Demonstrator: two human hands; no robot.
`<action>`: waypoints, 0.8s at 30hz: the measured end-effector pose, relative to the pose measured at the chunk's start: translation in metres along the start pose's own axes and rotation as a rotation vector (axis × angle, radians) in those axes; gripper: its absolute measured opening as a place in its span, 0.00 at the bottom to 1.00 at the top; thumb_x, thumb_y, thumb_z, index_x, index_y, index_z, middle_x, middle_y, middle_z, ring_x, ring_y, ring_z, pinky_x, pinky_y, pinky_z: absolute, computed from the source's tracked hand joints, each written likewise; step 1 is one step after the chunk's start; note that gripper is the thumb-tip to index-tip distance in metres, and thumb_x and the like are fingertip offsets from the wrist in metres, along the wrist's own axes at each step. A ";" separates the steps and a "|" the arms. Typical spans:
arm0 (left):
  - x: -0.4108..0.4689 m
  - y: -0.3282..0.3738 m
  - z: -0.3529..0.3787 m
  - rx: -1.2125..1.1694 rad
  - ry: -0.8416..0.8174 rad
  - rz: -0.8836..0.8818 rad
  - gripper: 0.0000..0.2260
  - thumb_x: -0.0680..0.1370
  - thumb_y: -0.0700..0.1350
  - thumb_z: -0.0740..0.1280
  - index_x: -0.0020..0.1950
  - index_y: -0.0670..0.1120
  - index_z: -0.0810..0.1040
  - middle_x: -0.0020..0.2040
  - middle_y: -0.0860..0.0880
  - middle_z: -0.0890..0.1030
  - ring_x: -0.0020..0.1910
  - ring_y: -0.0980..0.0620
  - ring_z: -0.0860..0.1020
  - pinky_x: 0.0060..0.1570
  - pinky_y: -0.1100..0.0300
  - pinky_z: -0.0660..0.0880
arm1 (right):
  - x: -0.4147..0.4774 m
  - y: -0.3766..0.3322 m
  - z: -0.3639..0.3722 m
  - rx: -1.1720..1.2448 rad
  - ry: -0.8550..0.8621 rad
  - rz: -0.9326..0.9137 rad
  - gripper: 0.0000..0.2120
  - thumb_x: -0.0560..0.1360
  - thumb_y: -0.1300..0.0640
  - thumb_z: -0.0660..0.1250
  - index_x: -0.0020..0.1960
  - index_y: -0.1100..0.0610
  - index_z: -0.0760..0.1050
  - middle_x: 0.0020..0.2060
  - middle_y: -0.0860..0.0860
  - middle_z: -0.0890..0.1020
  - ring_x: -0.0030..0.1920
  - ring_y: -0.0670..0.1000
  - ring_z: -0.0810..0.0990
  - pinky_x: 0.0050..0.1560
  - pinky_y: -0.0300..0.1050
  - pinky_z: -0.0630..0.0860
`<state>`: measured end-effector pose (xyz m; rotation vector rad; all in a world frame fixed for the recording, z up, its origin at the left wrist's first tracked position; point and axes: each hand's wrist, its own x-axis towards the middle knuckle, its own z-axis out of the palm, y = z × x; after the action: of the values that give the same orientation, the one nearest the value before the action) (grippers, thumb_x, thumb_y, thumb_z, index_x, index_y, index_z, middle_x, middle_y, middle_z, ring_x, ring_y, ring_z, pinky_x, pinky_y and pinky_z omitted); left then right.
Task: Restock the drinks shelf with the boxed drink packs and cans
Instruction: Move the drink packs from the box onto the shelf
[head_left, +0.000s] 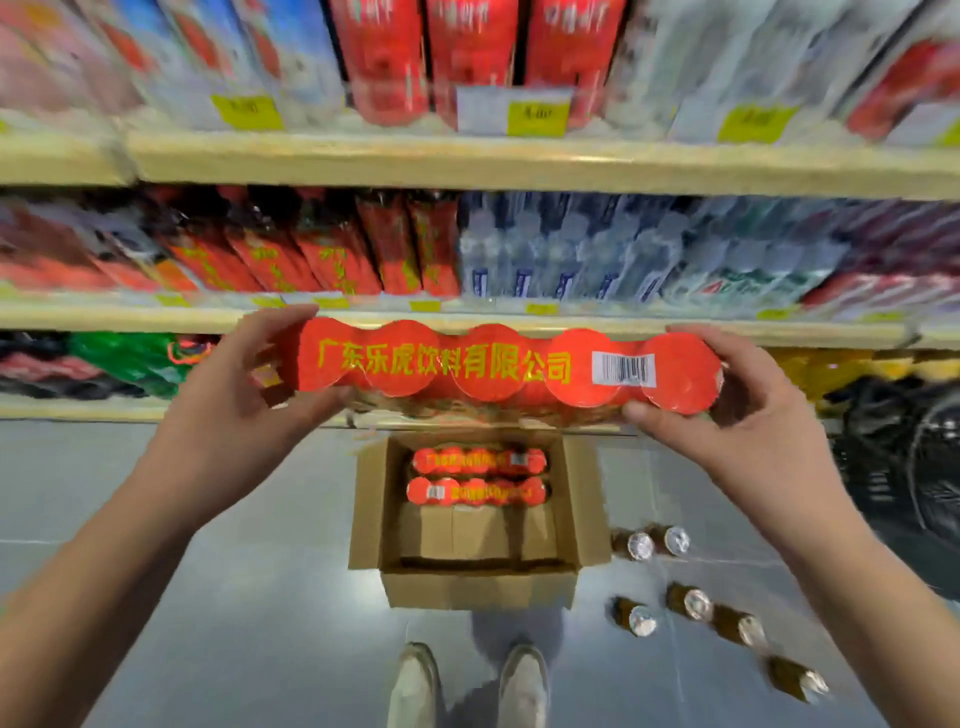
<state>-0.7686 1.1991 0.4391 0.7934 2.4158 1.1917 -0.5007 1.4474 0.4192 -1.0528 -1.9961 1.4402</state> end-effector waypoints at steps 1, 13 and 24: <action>0.000 0.028 -0.020 -0.017 0.007 0.013 0.28 0.67 0.49 0.78 0.66 0.56 0.76 0.56 0.61 0.79 0.51 0.71 0.78 0.49 0.71 0.76 | -0.003 -0.033 -0.014 0.016 0.019 -0.014 0.33 0.60 0.50 0.83 0.64 0.47 0.79 0.61 0.49 0.84 0.60 0.48 0.83 0.66 0.48 0.78; -0.040 0.287 -0.184 -0.392 0.137 0.280 0.27 0.68 0.50 0.75 0.67 0.56 0.75 0.59 0.55 0.81 0.55 0.61 0.81 0.52 0.73 0.75 | -0.070 -0.315 -0.132 0.187 0.244 -0.269 0.31 0.62 0.43 0.80 0.64 0.41 0.78 0.57 0.45 0.85 0.56 0.49 0.85 0.51 0.50 0.82; -0.082 0.359 -0.220 -0.472 0.310 0.369 0.23 0.73 0.59 0.69 0.68 0.65 0.73 0.65 0.58 0.77 0.59 0.63 0.78 0.50 0.64 0.79 | -0.103 -0.397 -0.150 0.322 0.359 -0.404 0.19 0.72 0.44 0.76 0.62 0.42 0.80 0.56 0.42 0.85 0.54 0.43 0.84 0.51 0.48 0.83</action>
<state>-0.6973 1.1901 0.8619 0.9781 2.1091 2.0636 -0.4529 1.3896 0.8499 -0.6633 -1.5461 1.2010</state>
